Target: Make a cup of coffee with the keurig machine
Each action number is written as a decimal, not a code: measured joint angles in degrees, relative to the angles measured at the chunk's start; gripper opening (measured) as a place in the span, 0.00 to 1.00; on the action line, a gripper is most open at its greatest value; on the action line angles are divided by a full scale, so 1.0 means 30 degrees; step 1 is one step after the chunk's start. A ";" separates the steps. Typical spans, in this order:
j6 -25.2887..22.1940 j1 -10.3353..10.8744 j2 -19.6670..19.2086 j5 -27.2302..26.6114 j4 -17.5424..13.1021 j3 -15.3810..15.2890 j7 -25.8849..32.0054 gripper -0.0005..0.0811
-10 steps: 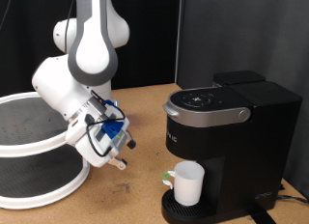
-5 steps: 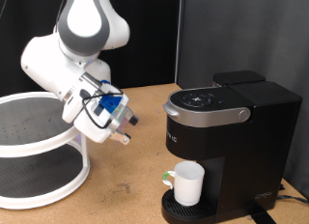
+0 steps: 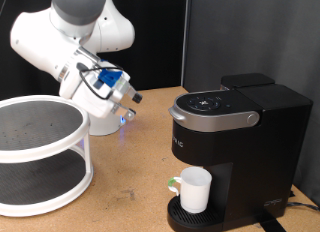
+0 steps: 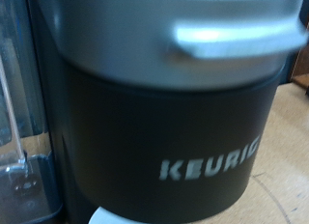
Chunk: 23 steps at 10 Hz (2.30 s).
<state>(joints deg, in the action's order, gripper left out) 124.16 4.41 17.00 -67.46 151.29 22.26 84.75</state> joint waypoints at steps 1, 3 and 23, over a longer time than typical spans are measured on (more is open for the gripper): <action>-0.0036 -0.0082 0.0552 0.0300 -0.0035 0.0000 -0.0390 0.99; -0.0351 -0.0264 0.1603 0.0888 -0.0193 0.0004 -0.1392 0.99; -0.1334 0.0114 0.1658 1.2136 -0.6981 -0.6521 -0.8638 0.99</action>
<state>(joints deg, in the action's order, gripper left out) 120.16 4.75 21.97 -31.05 130.34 2.70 58.83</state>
